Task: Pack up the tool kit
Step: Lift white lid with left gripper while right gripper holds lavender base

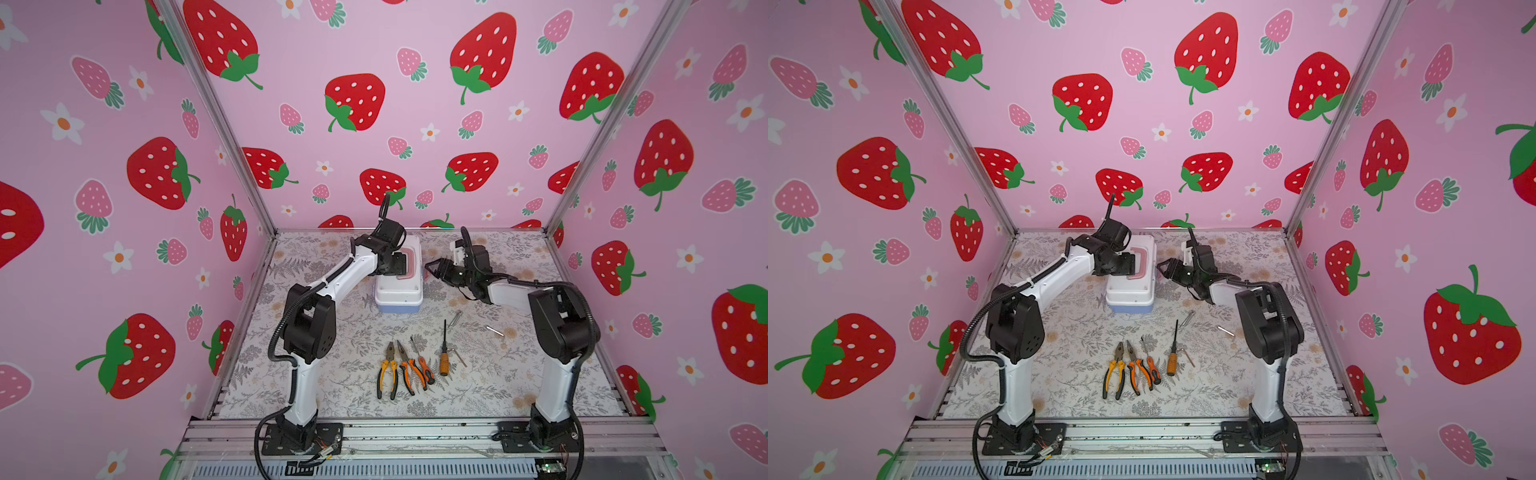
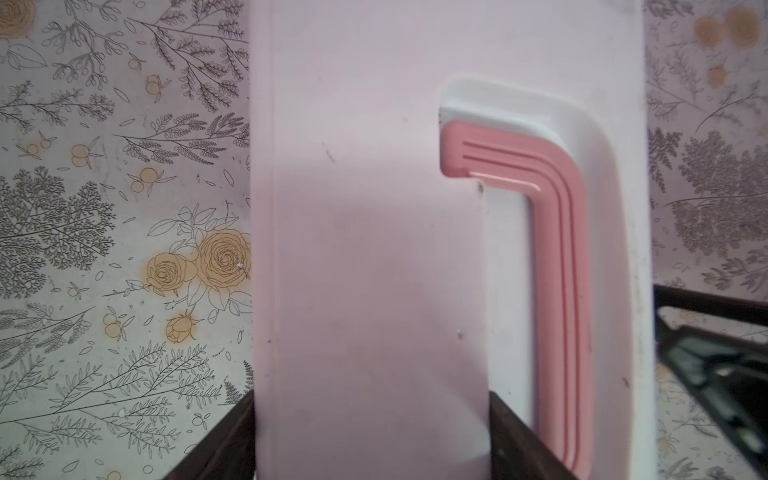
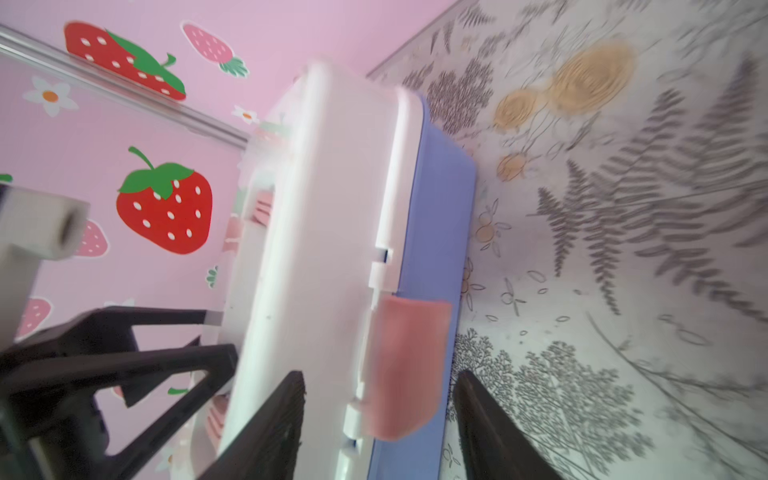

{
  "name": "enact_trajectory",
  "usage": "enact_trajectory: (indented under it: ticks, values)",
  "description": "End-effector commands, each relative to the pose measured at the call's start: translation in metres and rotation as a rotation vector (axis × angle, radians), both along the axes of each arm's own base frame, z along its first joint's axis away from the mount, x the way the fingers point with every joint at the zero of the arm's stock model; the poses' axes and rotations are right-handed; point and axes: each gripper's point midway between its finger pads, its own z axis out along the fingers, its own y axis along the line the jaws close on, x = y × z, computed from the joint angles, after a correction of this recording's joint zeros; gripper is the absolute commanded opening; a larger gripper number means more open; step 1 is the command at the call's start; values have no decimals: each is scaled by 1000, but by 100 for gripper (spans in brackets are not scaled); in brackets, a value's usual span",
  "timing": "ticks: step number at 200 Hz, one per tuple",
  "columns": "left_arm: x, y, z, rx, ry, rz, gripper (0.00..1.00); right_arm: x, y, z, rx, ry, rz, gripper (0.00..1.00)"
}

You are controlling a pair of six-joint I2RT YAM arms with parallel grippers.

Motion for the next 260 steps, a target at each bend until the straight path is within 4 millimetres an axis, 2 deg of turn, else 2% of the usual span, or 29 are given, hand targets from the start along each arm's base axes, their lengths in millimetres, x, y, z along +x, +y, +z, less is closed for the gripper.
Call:
enact_trajectory:
  ticks: [1, 14, 40, 61, 81, 111, 143, 153, 178, 223, 233, 241, 247, 260]
  values:
    - [-12, -2, -3, -26, 54, -12, 44, 9, -37, 28, -34, -110, -88, 64]
    - [-10, -7, 4, -58, 43, -14, 43, 8, -49, 40, -11, -138, -109, 65]
    - [-9, -19, 15, -158, 41, -37, 39, 4, -70, 45, -7, -148, -148, 66]
    - [-8, -27, 25, -309, 41, -35, 36, 0, -77, 42, -7, -140, -155, 65]
    - [-4, -26, 40, -439, 15, -19, 34, -3, -72, 39, 9, -130, -124, 63]
    - [1, -21, 61, -617, -17, -10, 33, -8, -55, 31, 67, -98, -42, 53]
    - [2, -11, 65, -690, -24, 9, 34, -18, -21, 29, 76, -100, 68, 23]
    - [2, -8, 62, -697, -21, 15, 34, -22, -7, 30, 78, -101, 110, 18]
    - [2, -4, 57, -705, -14, 26, 34, -31, 21, 31, 81, -109, 185, 10]
    - [1, -5, 51, -704, -5, 23, 33, -41, 52, 30, 71, -116, 255, 2]
    - [1, -5, 50, -704, -2, 24, 43, -44, 57, 30, 76, -117, 272, 2]
    - [1, -5, 49, -700, 1, 27, 63, -46, 62, 31, 81, -122, 284, 2]
    - [2, -4, 49, -693, -3, 32, 74, -47, 64, 33, 83, -125, 289, 2]
    - [1, 3, 48, -650, -5, 56, 85, -49, 68, 35, 86, -130, 297, 2]
